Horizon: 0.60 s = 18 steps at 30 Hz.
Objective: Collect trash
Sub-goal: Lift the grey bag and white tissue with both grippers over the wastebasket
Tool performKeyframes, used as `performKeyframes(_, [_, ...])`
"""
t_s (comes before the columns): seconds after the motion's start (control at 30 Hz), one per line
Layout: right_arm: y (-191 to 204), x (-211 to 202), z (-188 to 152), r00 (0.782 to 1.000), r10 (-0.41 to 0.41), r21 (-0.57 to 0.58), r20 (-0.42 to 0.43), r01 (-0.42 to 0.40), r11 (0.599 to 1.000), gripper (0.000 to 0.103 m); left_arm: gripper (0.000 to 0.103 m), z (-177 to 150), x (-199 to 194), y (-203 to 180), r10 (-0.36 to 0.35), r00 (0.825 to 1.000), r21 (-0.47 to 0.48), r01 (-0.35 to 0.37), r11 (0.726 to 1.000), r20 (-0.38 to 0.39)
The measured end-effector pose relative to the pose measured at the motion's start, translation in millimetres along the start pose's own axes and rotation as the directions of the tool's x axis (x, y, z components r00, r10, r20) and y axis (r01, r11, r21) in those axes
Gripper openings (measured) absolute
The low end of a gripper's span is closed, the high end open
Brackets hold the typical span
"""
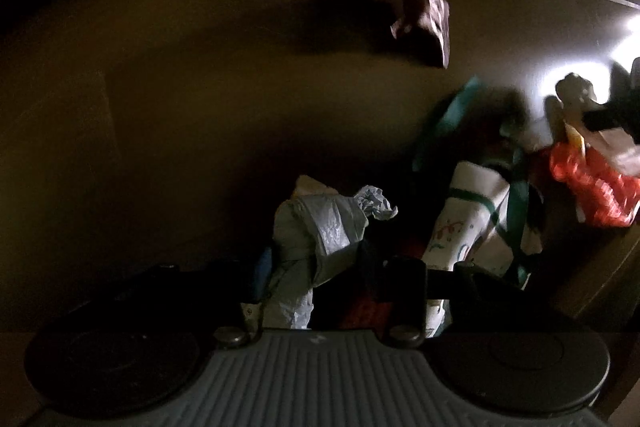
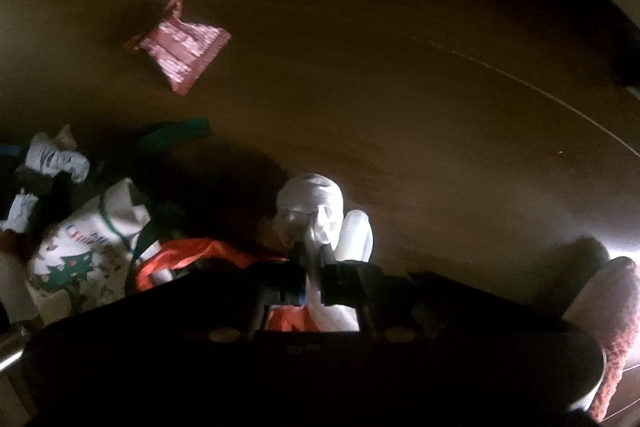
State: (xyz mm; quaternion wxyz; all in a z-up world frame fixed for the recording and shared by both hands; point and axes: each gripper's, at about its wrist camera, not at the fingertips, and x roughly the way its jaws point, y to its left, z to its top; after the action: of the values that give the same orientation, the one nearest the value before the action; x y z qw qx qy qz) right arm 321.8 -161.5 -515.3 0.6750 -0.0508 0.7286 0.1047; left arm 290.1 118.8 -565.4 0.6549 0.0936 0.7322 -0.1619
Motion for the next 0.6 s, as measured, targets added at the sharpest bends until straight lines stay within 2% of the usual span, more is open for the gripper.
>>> performKeyframes(0.2, [-4,-61,-3,0.995,0.015,-0.013,0.100,-0.013,1.000,0.004,0.043,5,-48,0,-0.017,0.997,-0.035,0.020,0.999,0.080])
performKeyframes(0.37, [-1,-123,-12,0.980,0.027,-0.014,0.198,-0.024,1.000,0.004,0.043,12,-104,-15,-0.031,0.984,-0.029,0.036,0.999,0.176])
performKeyframes(0.47, [3,-165,-20,0.963,0.031,-0.016,0.269,-0.027,0.999,0.004,0.043,14,-153,-24,-0.019,0.965,-0.003,0.020,1.000,0.262])
performKeyframes(0.6, [12,-229,-40,0.923,0.047,-0.019,0.383,-0.043,0.999,0.004,0.043,12,-228,-33,0.005,0.929,0.019,-0.013,1.000,0.371])
